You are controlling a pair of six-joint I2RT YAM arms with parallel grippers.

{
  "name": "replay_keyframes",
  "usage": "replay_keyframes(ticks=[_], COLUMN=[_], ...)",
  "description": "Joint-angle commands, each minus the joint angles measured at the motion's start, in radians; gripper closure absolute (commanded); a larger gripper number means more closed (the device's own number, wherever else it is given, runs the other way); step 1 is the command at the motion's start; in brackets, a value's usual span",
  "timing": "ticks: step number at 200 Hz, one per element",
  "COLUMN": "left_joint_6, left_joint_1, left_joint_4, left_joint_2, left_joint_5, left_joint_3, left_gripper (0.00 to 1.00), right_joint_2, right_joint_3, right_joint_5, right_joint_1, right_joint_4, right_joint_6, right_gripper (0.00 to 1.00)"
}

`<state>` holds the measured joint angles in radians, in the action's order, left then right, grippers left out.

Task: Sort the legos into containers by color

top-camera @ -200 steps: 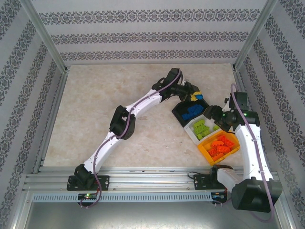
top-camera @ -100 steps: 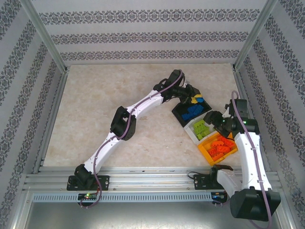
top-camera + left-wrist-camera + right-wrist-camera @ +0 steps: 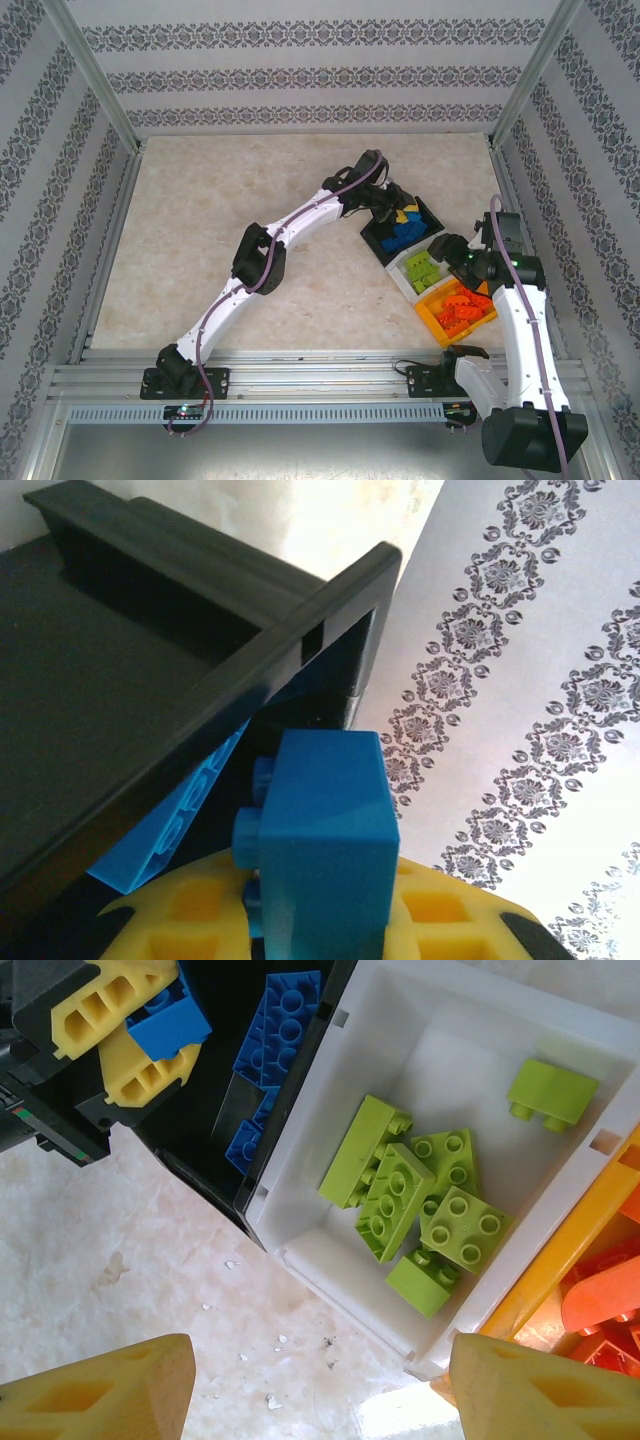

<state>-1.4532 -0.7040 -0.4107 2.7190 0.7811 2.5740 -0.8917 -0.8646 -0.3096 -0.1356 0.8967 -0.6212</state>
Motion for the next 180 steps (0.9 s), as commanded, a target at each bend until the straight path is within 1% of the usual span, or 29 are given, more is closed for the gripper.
replay_keyframes(ticks=[1, 31, 127, 164, 180], left_joint_6=[0.034, 0.044, 0.048, 0.040, 0.038], left_joint_1=[-0.022, -0.023, -0.020, -0.020, -0.018], left_joint_4=[-0.048, -0.050, -0.059, -0.044, -0.042], left_joint_2=[-0.010, -0.009, -0.005, -0.001, -0.001], left_joint_5=[0.001, 0.003, -0.015, -0.027, -0.034], left_joint_3=[0.001, -0.015, -0.031, -0.030, -0.028], left_gripper=[0.87, 0.83, 0.48, 0.44, 0.40], right_joint_2=[0.020, 0.023, 0.001, -0.009, -0.016], right_joint_3=[0.018, 0.012, 0.009, 0.004, 0.000], right_joint_5=[-0.023, -0.022, -0.020, -0.013, -0.013], right_joint_1=[-0.008, -0.009, -0.009, -0.007, -0.009], right_joint_4=[0.002, 0.016, 0.016, 0.021, 0.021], right_joint_6=[-0.022, -0.016, 0.013, 0.032, 0.039], right_gripper=[0.31, 0.31, 0.30, 0.30, 0.30])
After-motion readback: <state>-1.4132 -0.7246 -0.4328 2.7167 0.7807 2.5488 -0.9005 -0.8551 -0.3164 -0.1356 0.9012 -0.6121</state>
